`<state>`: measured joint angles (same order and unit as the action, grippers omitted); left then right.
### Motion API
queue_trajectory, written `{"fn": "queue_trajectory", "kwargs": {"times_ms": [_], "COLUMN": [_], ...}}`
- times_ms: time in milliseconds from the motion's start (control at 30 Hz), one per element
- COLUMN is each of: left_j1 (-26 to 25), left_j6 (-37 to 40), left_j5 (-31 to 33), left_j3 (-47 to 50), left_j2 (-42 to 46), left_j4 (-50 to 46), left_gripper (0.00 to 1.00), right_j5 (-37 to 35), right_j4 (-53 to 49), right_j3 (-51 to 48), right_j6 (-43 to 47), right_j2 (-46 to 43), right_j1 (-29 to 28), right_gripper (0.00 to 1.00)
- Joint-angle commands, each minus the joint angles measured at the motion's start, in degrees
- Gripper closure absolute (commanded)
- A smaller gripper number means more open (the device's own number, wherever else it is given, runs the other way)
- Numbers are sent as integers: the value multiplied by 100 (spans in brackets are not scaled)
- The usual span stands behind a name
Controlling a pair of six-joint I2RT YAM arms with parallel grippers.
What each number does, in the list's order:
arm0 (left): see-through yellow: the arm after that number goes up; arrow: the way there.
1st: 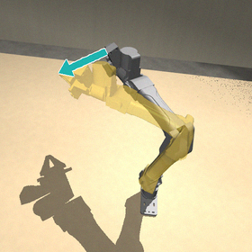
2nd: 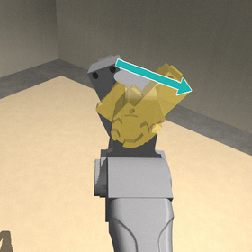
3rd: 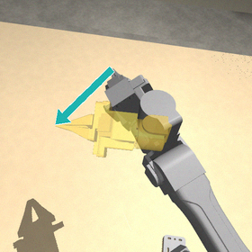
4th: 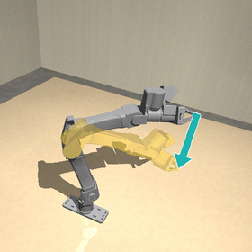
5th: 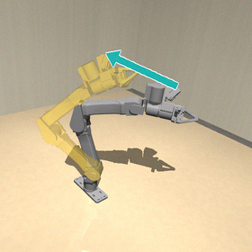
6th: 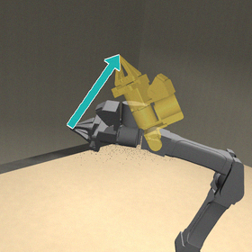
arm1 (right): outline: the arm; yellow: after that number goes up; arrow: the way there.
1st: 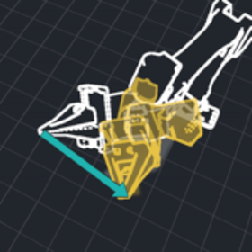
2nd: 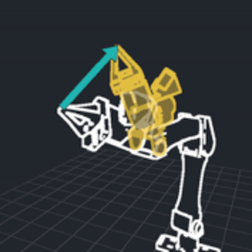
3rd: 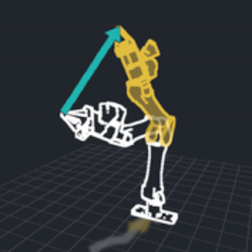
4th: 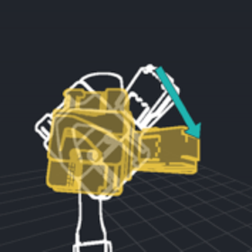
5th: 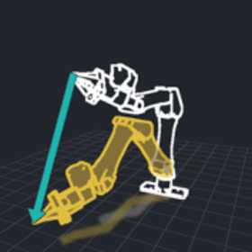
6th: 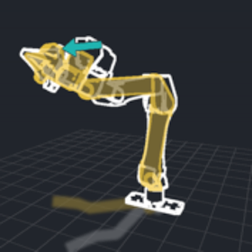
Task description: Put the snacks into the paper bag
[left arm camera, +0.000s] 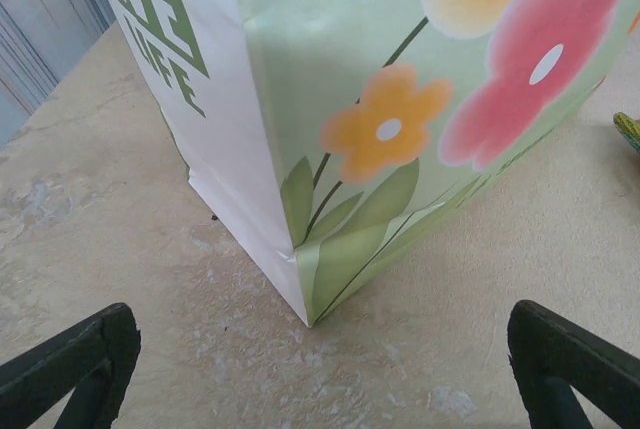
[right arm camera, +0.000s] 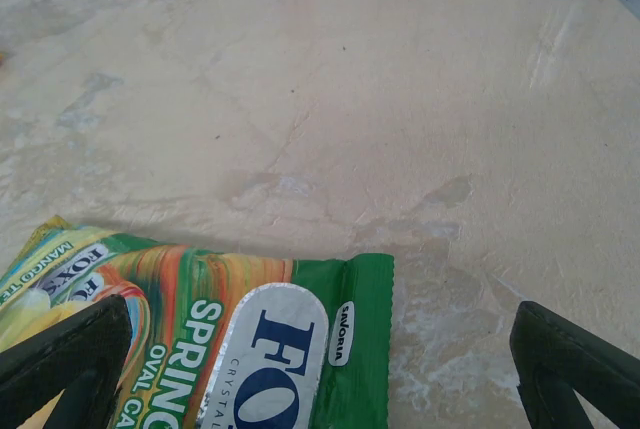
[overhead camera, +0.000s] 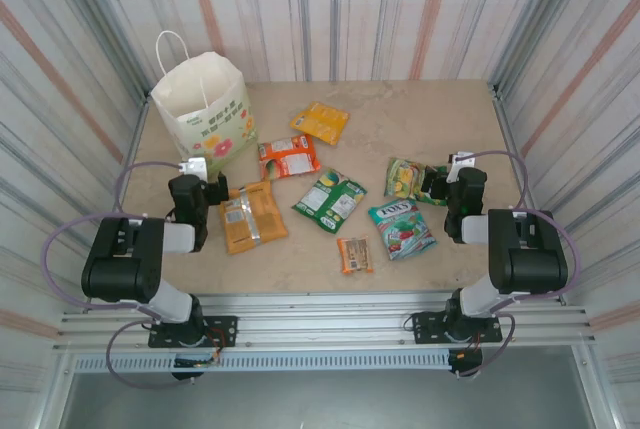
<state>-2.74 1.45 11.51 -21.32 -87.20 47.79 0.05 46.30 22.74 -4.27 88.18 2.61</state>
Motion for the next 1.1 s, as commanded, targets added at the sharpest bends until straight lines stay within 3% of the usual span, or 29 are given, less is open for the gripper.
{"fn": "queue_trajectory", "kwargs": {"times_ms": [0, 1067], "left_j1": [-33, -38], "left_j6": [-33, -36], "left_j5": [-61, -63], "left_j3": [-88, -83], "left_j2": [87, 84], "left_j4": [-21, -16], "left_gripper": [1, 1], "right_j5": [52, 61], "right_j4": [107, 80], "right_j3": [2, 20], "right_j6": [-77, -95], "right_j2": [31, 24], "right_j1": [-9, -6], "right_gripper": [1, 1]}}
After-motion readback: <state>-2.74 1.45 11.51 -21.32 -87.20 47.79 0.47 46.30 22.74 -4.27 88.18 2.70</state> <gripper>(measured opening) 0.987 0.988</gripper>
